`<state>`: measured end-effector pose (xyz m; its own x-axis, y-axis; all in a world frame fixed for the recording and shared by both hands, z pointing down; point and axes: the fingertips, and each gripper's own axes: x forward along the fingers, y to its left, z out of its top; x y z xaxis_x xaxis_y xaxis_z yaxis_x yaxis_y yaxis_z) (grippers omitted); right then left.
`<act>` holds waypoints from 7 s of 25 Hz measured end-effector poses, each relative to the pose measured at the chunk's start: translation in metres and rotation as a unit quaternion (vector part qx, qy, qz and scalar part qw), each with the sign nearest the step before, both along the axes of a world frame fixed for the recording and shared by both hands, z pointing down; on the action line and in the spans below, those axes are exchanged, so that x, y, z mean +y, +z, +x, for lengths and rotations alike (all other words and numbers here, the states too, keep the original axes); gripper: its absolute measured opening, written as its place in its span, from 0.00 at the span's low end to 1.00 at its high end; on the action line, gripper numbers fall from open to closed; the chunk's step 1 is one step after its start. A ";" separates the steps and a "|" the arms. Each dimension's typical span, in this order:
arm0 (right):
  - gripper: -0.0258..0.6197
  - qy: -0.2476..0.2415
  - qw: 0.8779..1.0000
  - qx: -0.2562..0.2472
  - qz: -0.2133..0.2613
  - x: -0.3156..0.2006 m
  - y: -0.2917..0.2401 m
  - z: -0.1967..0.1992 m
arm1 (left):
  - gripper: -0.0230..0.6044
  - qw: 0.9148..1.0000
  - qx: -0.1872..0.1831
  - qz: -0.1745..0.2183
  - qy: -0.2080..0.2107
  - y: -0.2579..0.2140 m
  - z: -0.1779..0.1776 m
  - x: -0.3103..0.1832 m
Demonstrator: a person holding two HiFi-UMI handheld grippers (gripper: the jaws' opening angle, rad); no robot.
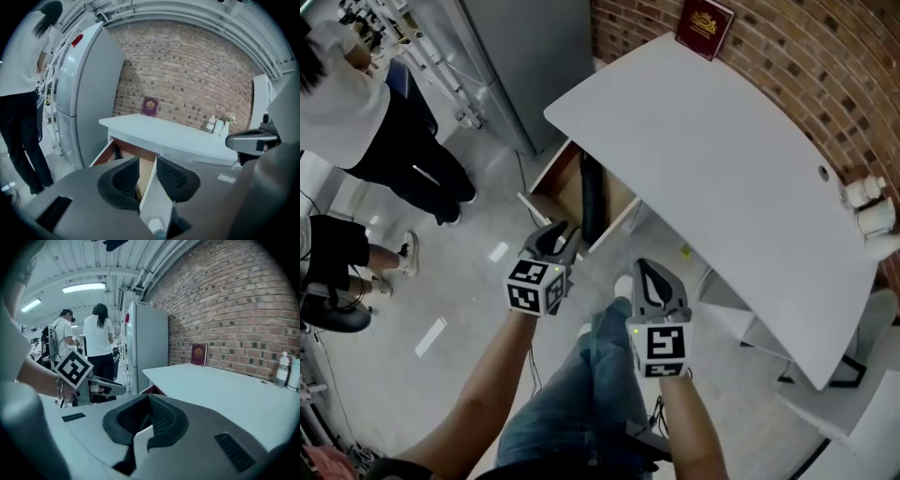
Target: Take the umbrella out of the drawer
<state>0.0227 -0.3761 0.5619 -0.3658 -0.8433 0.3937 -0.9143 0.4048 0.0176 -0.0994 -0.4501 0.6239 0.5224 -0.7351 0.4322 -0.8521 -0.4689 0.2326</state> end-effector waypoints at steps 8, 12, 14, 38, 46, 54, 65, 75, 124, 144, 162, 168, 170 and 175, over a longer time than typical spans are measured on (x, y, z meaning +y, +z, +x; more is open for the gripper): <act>0.03 0.002 0.998 -0.033 -0.047 -0.032 0.073 0.016 | 0.19 0.996 -0.014 -0.081 -0.038 0.096 0.020 -0.060; 0.03 0.008 0.997 -0.037 -0.060 -0.047 0.099 0.023 | 0.26 0.993 -0.006 -0.111 -0.031 0.130 0.033 -0.078; 0.03 0.000 0.997 -0.041 -0.068 -0.054 0.112 0.022 | 0.31 0.992 -0.006 -0.122 -0.039 0.145 0.033 -0.090; 0.03 -0.054 0.991 0.003 -0.122 -0.112 0.217 0.025 | 0.52 0.959 -0.012 -0.275 -0.070 0.332 0.037 -0.170; 0.03 -0.039 0.991 -0.004 -0.130 -0.112 0.221 0.018 | 0.47 0.955 0.012 -0.290 -0.062 0.328 0.040 -0.170; 0.03 -0.056 0.989 -0.012 -0.135 -0.091 0.210 -0.003 | 0.46 0.962 0.015 -0.270 -0.044 0.293 0.032 -0.161; 0.03 -0.045 0.993 -0.010 -0.110 -0.079 0.174 -0.006 | 0.46 0.961 0.028 -0.267 -0.059 0.247 0.011 -0.139; 0.03 -0.030 0.997 -0.004 -0.077 -0.065 0.118 -0.010 | 0.46 0.962 0.025 -0.265 -0.062 0.205 -0.007 -0.118; 0.03 -0.001 0.990 0.028 0.141 0.070 -0.203 -0.024 | 0.46 0.996 0.053 0.024 -0.072 -0.145 -0.062 0.063; 0.03 0.027 0.981 -0.002 0.194 0.115 -0.250 -0.006 | 0.46 0.973 0.018 0.222 -0.055 -0.301 -0.057 0.130; 0.03 0.061 0.960 0.023 0.271 0.104 -0.305 0.026 | 0.46 0.937 -0.031 0.345 -0.055 -0.346 -0.076 0.151; 0.03 0.076 0.953 0.014 0.293 0.107 -0.317 0.055 | 0.47 0.930 -0.048 0.357 -0.067 -0.355 -0.084 0.150; 0.03 0.072 0.949 0.008 0.306 0.108 -0.322 0.060 | 0.47 0.930 -0.042 0.357 -0.069 -0.358 -0.086 0.149; 0.03 0.076 0.949 0.034 0.304 0.107 -0.323 0.069 | 0.47 0.929 -0.046 0.360 -0.076 -0.363 -0.090 0.147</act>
